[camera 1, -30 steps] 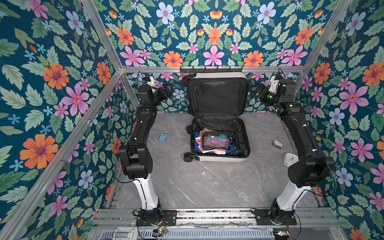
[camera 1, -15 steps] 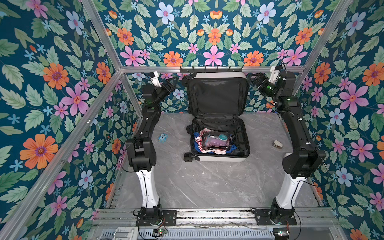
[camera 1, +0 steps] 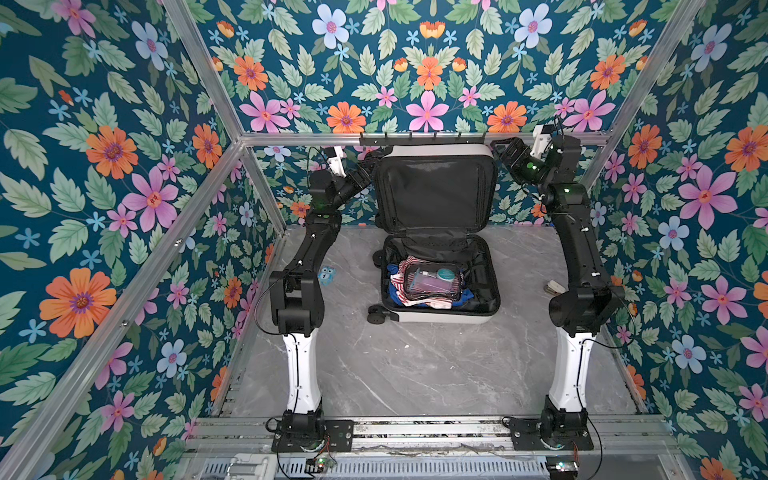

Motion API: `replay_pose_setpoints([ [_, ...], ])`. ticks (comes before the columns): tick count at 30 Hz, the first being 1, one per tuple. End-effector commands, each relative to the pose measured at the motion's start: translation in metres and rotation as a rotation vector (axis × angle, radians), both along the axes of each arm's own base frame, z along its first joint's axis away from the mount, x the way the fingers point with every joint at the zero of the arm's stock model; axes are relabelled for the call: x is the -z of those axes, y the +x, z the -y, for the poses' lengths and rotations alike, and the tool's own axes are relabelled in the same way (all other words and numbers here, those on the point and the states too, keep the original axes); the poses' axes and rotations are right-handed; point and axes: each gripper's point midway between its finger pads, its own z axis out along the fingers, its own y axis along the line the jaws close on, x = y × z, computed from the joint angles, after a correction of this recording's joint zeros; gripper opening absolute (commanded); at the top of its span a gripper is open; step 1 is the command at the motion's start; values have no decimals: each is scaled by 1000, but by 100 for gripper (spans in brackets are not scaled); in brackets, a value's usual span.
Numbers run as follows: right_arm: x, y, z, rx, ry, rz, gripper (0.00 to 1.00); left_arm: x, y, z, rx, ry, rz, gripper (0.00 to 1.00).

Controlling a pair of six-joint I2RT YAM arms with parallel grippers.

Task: Pack the luggage
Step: 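Raise both grippers to the suitcase lid's top edge, then swing the lid down over the packed clothes with both grippers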

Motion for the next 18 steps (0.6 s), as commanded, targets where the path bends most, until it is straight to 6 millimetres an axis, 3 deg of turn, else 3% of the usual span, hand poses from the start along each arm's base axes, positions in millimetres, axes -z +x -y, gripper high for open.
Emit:
replay_pose_setpoints([
  [1,-1,0,-6,-32,21,7,99,-12,-5,6,30,-7,43,89],
  [8,8,5,-16,-92,38,2,99,-13,-11,19,82,-21,48,89],
  [18,8,-13,-34,-162,28,31,95,-28,-34,34,138,-1,79,87],
])
